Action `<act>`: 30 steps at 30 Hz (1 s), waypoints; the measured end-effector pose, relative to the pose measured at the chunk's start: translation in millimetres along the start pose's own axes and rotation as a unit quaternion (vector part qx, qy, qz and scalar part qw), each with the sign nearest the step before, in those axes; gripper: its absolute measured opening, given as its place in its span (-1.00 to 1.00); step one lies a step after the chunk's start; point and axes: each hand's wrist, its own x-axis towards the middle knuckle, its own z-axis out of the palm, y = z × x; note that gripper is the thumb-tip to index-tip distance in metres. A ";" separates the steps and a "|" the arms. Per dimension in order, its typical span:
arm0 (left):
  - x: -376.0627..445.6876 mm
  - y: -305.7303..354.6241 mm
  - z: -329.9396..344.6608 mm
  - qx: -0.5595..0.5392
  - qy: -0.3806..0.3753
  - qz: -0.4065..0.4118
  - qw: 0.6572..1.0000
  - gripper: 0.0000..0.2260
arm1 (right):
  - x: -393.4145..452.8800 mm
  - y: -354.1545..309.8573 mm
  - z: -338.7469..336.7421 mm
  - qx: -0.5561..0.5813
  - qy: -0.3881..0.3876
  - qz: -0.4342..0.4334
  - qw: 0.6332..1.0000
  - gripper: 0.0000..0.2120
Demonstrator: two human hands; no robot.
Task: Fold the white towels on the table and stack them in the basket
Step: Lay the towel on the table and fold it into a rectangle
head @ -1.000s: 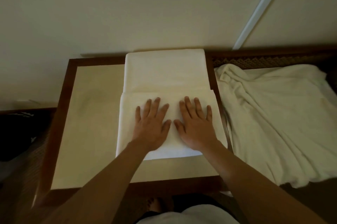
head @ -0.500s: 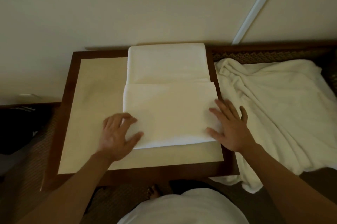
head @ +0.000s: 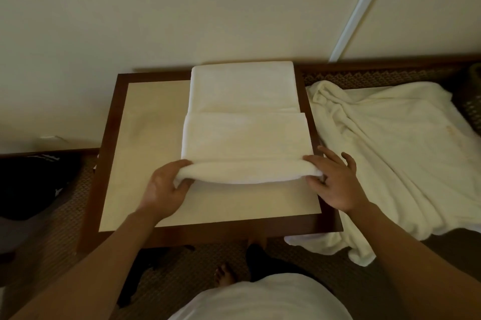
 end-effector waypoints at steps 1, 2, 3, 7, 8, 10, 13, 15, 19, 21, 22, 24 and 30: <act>2.2 7.1 -4.4 -0.029 -0.001 -0.046 0.999 -0.74 | 1.6 -5.4 -2.0 0.037 0.002 0.026 0.999 -0.54; 4.6 13.4 -8.7 -0.050 -0.005 -0.076 0.996 -0.72 | 3.3 -11.3 -5.2 0.071 0.009 0.045 0.996 -0.56; 6.5 17.7 -13.5 -0.064 -0.006 -0.092 0.994 -0.71 | 5.0 -15.4 -8.0 0.105 0.022 0.053 0.993 -0.60; 10.5 28.6 -32.9 -0.100 0.036 -0.111 0.988 -0.81 | 6.3 -38.6 -22.1 0.212 0.071 0.094 0.970 -0.73; 10.5 33.0 -36.3 -0.115 0.054 -0.116 0.985 -0.81 | 5.2 -45.5 -26.6 0.228 0.079 0.101 0.965 -0.76; 7.7 44.6 -42.3 -0.143 0.093 -0.101 0.980 -0.85 | 4.2 -58.3 -34.5 0.246 0.107 0.103 0.958 -0.74; 2.8 56.6 -50.6 -0.150 0.131 -0.082 0.977 -0.81 | 7.0 -72.5 -43.7 0.282 0.148 0.121 0.940 -0.76; 4.5 63.4 -55.3 -0.150 0.138 -0.112 0.973 -0.89 | 10.9 -75.0 -49.8 0.308 0.160 0.140 0.927 -0.80; 27.7 73.9 -61.4 -0.138 0.135 -0.169 0.967 -0.88 | 30.1 -72.5 -58.9 0.343 0.142 0.177 0.912 -0.86; 50.1 74.0 -61.0 -0.120 0.130 -0.187 0.966 -0.81 | 48.7 -68.1 -58.9 0.340 0.138 0.188 0.911 -0.85; 64.2 71.2 -58.8 -0.118 0.131 -0.197 0.964 -0.77 | 60.1 -66.0 -57.4 0.336 0.136 0.190 0.913 -0.84; 94.3 65.4 -51.8 -0.114 0.133 -0.205 0.963 -0.71 | 85.8 -58.7 -49.0 0.329 0.130 0.199 0.914 -0.81; 178.6 32.7 -14.6 -0.128 0.108 -0.253 0.953 -0.53 | 166.8 -21.4 -1.3 0.304 0.088 0.267 0.910 -0.65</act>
